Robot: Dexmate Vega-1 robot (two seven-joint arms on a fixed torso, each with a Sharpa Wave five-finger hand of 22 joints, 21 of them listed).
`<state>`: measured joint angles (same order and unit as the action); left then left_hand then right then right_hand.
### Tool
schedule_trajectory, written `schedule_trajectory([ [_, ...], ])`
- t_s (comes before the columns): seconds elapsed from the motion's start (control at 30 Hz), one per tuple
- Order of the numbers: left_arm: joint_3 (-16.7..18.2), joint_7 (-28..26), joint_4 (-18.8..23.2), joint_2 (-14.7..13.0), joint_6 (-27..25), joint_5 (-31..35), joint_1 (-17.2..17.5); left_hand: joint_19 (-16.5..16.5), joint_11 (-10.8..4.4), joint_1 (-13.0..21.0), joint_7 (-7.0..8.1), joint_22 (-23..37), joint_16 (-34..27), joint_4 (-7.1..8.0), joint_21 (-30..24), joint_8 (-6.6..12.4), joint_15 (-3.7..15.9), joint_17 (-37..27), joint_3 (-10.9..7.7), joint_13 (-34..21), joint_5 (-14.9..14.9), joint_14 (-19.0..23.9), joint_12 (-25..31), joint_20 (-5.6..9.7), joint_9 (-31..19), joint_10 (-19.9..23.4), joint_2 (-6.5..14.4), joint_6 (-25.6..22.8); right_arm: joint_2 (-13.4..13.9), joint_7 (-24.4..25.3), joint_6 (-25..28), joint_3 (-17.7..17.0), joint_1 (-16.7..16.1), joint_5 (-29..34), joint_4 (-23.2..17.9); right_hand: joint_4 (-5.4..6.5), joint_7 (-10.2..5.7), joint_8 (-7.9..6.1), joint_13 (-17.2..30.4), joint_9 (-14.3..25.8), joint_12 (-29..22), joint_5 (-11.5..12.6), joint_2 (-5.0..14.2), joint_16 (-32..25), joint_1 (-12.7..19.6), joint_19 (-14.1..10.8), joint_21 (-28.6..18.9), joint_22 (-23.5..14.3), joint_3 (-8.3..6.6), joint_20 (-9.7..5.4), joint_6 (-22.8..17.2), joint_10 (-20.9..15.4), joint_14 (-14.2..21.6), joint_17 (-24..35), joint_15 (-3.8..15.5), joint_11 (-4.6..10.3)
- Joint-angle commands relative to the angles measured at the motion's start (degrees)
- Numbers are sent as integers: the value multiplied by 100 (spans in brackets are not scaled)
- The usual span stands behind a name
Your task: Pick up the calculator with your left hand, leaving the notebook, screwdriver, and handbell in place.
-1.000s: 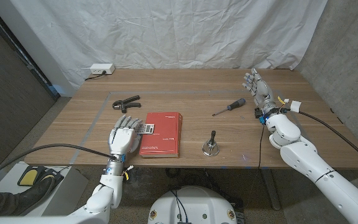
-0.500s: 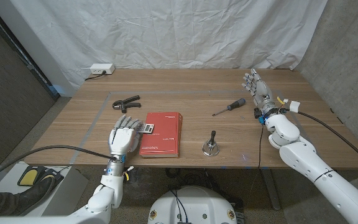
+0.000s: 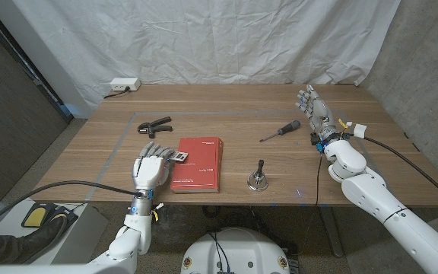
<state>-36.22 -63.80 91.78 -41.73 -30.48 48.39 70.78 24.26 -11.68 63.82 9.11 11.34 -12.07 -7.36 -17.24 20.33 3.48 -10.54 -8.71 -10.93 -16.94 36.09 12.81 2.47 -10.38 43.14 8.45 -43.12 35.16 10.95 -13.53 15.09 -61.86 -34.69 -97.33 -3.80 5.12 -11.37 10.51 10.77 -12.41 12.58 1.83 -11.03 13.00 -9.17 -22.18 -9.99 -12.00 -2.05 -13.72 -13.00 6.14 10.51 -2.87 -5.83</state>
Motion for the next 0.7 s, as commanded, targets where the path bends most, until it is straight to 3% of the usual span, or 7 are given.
schedule_trajectory([
  [0.03,171,-7,0,98,108,38,65,62,-8,64,-22,29,-16,18,-61,-42,937,-31,-96,-6,68,95,-32,741,4,64,98,-80,-18,-45,-19,27,49,-13,56,-1,-17,3,21,17,-14,-13,26,-4,9,-47,38,-29,7,-19,-45,-29,57,21,0,6],
  [0.43,375,-20,25,190,226,112,149,108,-7,129,-71,44,6,54,-117,-93,932,-33,-218,-8,255,218,-68,730,24,168,151,-213,5,-30,-2,30,36,3,8,-6,-14,2,22,17,-12,-11,31,-1,11,-52,62,-30,11,-15,-49,-31,57,20,-4,3],
  [0.7,291,-20,107,76,164,-20,87,130,-3,179,-121,52,14,84,-155,-117,931,-35,-327,-8,355,314,-88,705,29,241,185,-346,3,-1,20,37,20,11,-29,-8,-14,3,22,17,-12,-10,33,0,13,-59,71,-30,12,-17,-48,-35,58,20,-6,1],
])
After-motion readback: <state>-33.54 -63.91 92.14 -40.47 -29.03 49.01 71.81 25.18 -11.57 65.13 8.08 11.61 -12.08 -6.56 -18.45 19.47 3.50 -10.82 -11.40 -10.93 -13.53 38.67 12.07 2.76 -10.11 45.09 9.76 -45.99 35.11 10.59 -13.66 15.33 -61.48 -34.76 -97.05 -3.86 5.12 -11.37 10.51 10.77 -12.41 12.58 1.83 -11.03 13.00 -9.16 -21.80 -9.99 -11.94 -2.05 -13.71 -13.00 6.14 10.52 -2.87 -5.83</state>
